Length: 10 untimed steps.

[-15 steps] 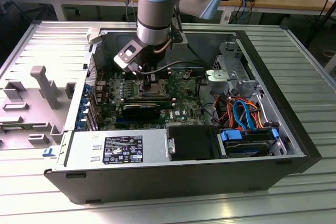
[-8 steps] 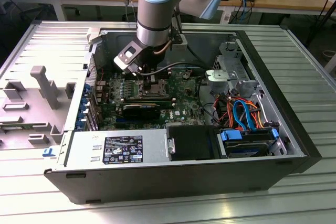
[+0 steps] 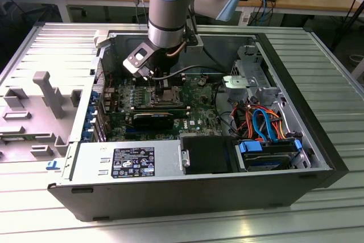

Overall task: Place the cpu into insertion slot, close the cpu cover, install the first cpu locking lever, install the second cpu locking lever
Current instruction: 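Close the cpu cover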

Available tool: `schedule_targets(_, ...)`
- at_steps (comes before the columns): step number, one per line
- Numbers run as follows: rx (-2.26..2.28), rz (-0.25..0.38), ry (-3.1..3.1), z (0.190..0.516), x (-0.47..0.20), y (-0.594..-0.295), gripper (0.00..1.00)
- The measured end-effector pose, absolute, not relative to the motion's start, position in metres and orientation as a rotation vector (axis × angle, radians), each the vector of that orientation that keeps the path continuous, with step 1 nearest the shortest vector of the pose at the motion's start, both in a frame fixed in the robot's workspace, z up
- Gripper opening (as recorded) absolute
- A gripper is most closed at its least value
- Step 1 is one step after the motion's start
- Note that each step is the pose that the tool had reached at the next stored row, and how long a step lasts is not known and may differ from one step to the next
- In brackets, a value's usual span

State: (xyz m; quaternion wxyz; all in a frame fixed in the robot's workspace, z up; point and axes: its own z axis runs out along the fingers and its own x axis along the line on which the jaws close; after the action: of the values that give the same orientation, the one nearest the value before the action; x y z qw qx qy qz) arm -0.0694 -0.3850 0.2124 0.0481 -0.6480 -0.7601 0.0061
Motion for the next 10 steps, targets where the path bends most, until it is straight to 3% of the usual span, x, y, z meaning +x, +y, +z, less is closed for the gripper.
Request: schedule_targets(10, -1.976, 0.018, -2.318, 0.2065, -0.0737, -0.3896, 0.11)
